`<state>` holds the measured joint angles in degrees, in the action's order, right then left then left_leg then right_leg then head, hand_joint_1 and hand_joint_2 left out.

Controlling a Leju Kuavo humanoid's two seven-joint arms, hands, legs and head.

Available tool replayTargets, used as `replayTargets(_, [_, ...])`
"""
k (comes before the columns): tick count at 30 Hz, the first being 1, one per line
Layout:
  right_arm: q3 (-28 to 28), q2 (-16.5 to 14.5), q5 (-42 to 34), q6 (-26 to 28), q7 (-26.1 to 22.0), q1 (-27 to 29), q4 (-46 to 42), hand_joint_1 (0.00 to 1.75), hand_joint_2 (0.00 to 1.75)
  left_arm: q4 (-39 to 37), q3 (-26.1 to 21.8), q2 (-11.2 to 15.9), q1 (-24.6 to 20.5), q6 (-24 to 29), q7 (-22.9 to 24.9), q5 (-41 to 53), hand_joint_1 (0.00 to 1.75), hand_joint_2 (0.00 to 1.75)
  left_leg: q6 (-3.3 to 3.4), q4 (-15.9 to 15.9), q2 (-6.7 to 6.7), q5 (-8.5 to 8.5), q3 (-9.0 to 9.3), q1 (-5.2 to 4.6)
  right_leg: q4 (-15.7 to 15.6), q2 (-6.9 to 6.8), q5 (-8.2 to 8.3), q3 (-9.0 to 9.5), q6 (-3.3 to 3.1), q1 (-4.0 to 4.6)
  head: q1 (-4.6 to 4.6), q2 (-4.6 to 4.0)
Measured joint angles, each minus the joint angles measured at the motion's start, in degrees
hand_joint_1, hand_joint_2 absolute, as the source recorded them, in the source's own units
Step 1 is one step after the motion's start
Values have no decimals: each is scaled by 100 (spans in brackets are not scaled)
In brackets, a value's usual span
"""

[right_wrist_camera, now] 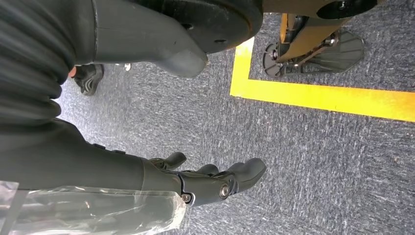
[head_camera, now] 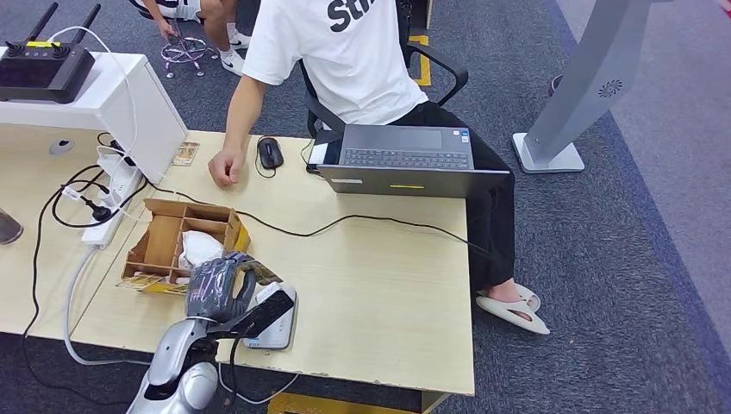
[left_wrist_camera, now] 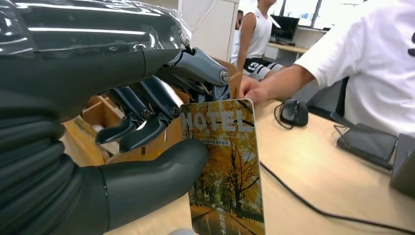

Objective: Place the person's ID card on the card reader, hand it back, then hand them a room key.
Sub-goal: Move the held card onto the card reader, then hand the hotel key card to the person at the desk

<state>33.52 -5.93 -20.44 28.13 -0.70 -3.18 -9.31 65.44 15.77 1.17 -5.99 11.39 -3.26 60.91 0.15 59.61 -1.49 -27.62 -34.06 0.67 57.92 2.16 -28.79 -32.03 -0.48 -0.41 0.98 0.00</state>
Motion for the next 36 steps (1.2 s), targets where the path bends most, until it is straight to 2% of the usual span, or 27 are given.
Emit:
replayTargets(12, [8,-25,4,-1,25,2,0,0,175,-479,83,-32,89,68,34,168,175,175,0,0,-1,0,1,0,0,-2,0,2,0,0,0,0])
replayTargets(22, [8,-27,-32,-22,-38,9,1,0,175,-476,91,7,68,273,51,260,175,175,0,0,-1,1,2,1,0,-2,0,1,0,1,0,0])
replayTargets(26, [8,-26,-53,-51,-88,21,7,0,175,64,67,288,-129,337,176,203,175,175,-2,0,-2,2,1,4,2,-3,1,1,-1,3,0,0])
replayTargets(32, [8,-27,-59,-68,-122,29,23,0,175,1040,-233,912,-869,307,385,180,175,175,-10,-1,-9,11,1,9,8,-7,4,2,-5,7,1,0])
replayTargets(36, [17,-27,-18,-69,-89,30,24,0,175,1344,-509,1360,-1339,446,566,593,175,175,-11,-1,-9,12,1,9,9,-7,4,2,-6,7,1,0])
